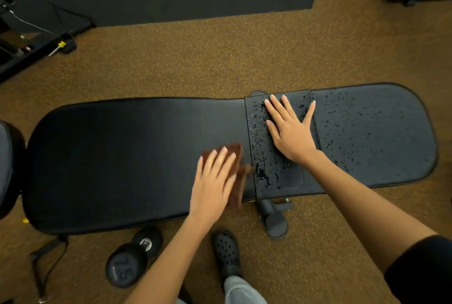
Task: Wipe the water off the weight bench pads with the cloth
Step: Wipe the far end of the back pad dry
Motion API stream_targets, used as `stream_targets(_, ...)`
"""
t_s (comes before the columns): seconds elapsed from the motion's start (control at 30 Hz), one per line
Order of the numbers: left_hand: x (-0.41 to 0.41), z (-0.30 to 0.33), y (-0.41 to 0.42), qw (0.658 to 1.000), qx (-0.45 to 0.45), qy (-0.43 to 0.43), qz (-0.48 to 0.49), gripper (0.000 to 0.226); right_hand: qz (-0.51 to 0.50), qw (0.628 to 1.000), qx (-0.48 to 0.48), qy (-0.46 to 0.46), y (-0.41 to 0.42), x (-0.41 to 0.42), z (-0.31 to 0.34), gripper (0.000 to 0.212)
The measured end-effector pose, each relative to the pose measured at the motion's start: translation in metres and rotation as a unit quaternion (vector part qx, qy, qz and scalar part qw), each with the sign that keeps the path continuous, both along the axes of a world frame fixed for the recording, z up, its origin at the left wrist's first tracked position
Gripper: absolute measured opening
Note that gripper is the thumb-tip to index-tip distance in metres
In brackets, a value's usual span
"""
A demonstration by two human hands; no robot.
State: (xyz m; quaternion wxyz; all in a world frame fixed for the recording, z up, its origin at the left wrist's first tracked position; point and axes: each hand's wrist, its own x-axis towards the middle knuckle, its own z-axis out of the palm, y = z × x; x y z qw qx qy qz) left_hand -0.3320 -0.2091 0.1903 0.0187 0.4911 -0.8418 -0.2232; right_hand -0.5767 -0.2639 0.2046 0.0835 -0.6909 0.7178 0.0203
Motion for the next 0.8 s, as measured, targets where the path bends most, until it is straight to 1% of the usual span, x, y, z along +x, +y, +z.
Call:
stream_targets(0.07,-0.016,0.003,-0.028,0.996,0.009,0.001,0.090,0.050,-0.006,1.000,0.000,-0.006,0.000,0.001,0.000,0.052)
stream_targets(0.13,-0.031,0.005,-0.053,0.986,0.038,-0.008,0.164,0.052,-0.010,1.000,0.003,-0.015,0.001,0.003,0.001,0.052)
stream_targets(0.2,-0.046,0.008,-0.069,0.975,0.068,-0.013,0.210,0.053,-0.014,1.000,0.008,-0.024,0.000,0.003,0.001,0.052)
stream_targets(0.23,-0.053,0.010,-0.072,0.973,0.073,-0.015,0.216,0.054,-0.015,0.999,0.009,-0.030,0.000,0.003,0.001,0.052)
stream_targets(0.3,-0.060,0.012,-0.071,0.979,0.060,-0.011,0.193,0.053,-0.014,0.999,0.005,-0.045,0.000,0.002,0.001,0.052)
stream_targets(0.4,-0.063,0.011,-0.060,0.993,0.021,0.018,0.113,0.050,0.001,0.998,-0.028,-0.063,0.001,-0.003,0.000,0.049)
stream_targets(0.5,-0.064,0.009,-0.043,0.998,0.012,0.042,0.037,0.052,0.014,0.996,-0.062,-0.065,0.007,-0.008,-0.001,0.050)
stream_targets(0.57,-0.064,0.008,-0.029,0.999,0.003,0.037,0.003,0.052,0.012,0.996,-0.069,-0.057,0.013,-0.009,-0.002,0.050)
stream_targets(0.67,-0.056,0.005,-0.006,1.000,0.005,0.026,-0.013,0.052,0.005,0.997,-0.055,-0.047,0.022,-0.009,-0.005,0.051)
stream_targets(0.8,-0.035,0.003,0.006,0.998,-0.002,-0.019,-0.059,0.055,-0.013,0.998,-0.027,-0.048,0.026,-0.006,-0.005,0.053)
